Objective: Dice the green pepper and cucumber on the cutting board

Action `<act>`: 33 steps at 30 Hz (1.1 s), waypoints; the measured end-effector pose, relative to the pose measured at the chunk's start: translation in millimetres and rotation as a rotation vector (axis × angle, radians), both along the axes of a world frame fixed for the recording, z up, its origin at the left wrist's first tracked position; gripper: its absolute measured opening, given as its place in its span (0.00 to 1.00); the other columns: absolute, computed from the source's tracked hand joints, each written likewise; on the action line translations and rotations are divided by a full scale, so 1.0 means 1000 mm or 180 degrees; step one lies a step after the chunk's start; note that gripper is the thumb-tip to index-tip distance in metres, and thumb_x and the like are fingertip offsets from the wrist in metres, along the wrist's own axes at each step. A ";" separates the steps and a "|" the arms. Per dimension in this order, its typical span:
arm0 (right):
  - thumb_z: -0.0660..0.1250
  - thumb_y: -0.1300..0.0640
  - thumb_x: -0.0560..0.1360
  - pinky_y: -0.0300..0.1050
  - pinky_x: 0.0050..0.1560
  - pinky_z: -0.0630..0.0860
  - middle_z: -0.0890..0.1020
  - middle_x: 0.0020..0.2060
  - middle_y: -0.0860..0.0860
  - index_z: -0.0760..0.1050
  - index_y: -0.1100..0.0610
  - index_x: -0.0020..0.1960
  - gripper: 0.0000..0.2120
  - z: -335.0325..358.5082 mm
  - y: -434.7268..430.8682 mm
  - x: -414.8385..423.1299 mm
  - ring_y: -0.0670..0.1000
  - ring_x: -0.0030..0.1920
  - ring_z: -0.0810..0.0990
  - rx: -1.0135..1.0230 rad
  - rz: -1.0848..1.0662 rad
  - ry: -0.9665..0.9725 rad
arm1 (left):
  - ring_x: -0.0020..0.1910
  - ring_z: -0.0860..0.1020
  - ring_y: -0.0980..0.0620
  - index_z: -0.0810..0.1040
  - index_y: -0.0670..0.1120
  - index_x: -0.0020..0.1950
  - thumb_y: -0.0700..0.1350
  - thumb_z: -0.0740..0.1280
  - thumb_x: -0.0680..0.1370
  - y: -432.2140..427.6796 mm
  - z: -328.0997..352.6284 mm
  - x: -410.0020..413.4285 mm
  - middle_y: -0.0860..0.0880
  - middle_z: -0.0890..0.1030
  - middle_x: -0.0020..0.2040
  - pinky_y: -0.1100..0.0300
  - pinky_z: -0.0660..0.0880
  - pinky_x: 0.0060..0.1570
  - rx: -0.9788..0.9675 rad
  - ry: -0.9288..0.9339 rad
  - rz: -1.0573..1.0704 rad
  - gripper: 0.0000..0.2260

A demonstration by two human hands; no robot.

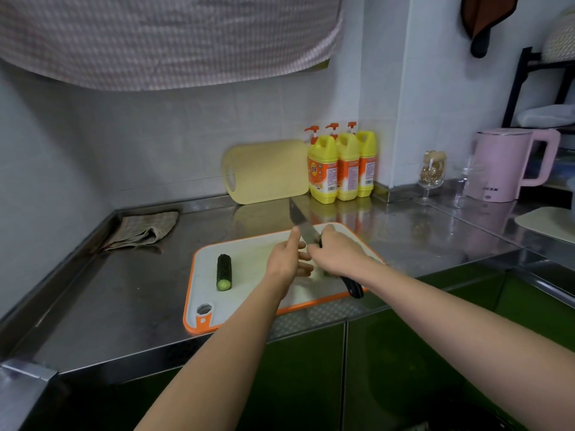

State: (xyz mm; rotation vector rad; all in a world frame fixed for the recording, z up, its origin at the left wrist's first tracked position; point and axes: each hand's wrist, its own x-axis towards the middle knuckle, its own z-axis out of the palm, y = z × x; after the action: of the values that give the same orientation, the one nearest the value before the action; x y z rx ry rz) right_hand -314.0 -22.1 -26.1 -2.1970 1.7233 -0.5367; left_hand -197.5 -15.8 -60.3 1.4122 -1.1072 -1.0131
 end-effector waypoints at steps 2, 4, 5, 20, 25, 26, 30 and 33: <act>0.59 0.53 0.79 0.47 0.41 0.69 0.80 0.53 0.59 0.64 0.63 0.65 0.20 -0.003 0.006 0.006 0.60 0.52 0.79 -0.0139 0.0187 0.0170 | 0.37 0.80 0.48 0.79 0.39 0.49 0.53 0.60 0.82 -0.003 0.006 -0.006 0.41 0.82 0.42 0.59 0.78 0.34 0.0086 0.0201 0.0055 0.18; 0.61 0.56 0.78 0.47 0.40 0.68 0.79 0.53 0.60 0.66 0.62 0.63 0.16 -0.008 0.012 0.009 0.61 0.52 0.79 -0.0155 0.0470 0.0227 | 0.40 0.79 0.46 0.78 0.38 0.47 0.44 0.62 0.80 -0.009 0.006 -0.007 0.39 0.81 0.44 0.58 0.75 0.37 0.0117 0.0246 0.0217 0.11; 0.61 0.57 0.78 0.46 0.40 0.67 0.79 0.52 0.60 0.67 0.62 0.61 0.14 -0.010 0.013 0.008 0.60 0.51 0.78 -0.0130 0.0632 0.0222 | 0.39 0.77 0.45 0.77 0.38 0.45 0.41 0.62 0.80 -0.011 0.004 -0.007 0.39 0.79 0.43 0.57 0.73 0.37 0.0150 0.0278 0.0301 0.08; 0.43 0.46 0.84 0.42 0.75 0.42 0.48 0.78 0.43 0.50 0.50 0.79 0.25 -0.044 -0.012 -0.016 0.41 0.77 0.45 -0.0187 0.1715 -0.0416 | 0.26 0.74 0.48 0.74 0.38 0.45 0.40 0.52 0.83 -0.007 0.010 -0.003 0.43 0.76 0.31 0.59 0.73 0.29 0.0306 0.1152 0.0602 0.13; 0.38 0.45 0.84 0.46 0.76 0.38 0.46 0.79 0.47 0.46 0.54 0.80 0.27 -0.047 -0.027 -0.024 0.44 0.78 0.40 0.0005 0.0980 0.0342 | 0.16 0.71 0.51 0.71 0.39 0.41 0.40 0.52 0.83 -0.006 0.013 -0.001 0.43 0.74 0.26 0.60 0.73 0.27 0.0350 0.1000 0.0653 0.14; 0.38 0.45 0.84 0.47 0.76 0.38 0.45 0.79 0.48 0.45 0.55 0.80 0.28 -0.045 -0.032 -0.025 0.46 0.78 0.39 0.0034 0.0807 0.0459 | 0.17 0.71 0.50 0.71 0.39 0.41 0.40 0.52 0.83 -0.005 0.013 0.001 0.43 0.73 0.29 0.61 0.73 0.25 0.0353 0.0983 0.0664 0.14; 0.39 0.45 0.84 0.48 0.77 0.38 0.43 0.79 0.46 0.42 0.52 0.80 0.27 -0.039 -0.035 -0.018 0.44 0.78 0.39 -0.0138 0.0996 0.0167 | 0.19 0.71 0.49 0.69 0.41 0.40 0.41 0.53 0.83 -0.003 0.014 0.002 0.43 0.70 0.32 0.59 0.73 0.26 0.0359 0.0966 0.0681 0.13; 0.39 0.45 0.84 0.48 0.77 0.38 0.45 0.79 0.46 0.44 0.52 0.80 0.26 -0.045 -0.033 -0.007 0.44 0.78 0.41 -0.0069 0.1169 0.0241 | 0.17 0.71 0.50 0.71 0.38 0.47 0.41 0.53 0.82 -0.003 0.014 0.004 0.40 0.72 0.37 0.60 0.72 0.27 0.0336 0.0907 0.0598 0.10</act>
State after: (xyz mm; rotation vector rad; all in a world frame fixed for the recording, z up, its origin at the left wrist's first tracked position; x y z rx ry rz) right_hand -320.9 -55.4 -70.8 -2.4968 1.3018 -0.3853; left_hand -193.8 -18.9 -46.2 1.3759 -0.7093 -1.1084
